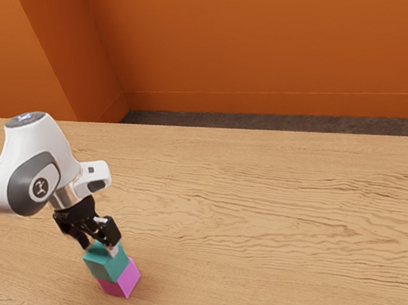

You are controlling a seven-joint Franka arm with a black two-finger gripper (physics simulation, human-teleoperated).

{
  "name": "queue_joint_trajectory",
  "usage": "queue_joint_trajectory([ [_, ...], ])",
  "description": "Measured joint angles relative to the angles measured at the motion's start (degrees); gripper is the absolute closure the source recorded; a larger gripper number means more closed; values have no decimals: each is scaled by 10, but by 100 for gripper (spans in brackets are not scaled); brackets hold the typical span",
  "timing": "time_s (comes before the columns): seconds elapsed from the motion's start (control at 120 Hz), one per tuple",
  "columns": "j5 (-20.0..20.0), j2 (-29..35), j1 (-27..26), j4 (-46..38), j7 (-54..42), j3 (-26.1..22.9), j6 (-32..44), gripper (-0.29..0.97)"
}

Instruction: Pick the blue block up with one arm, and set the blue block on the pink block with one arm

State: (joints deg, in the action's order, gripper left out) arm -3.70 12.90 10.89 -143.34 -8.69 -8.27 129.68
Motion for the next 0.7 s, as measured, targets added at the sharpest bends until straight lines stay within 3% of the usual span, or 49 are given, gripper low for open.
queue_joint_trajectory([
  [0.183,-1,12,0,11,-4,-1,-5,6],
  [0.342,-2,25,1,68,-7,4,-60,3],
  [0.7,-2,26,0,74,-9,0,-99,1],
])
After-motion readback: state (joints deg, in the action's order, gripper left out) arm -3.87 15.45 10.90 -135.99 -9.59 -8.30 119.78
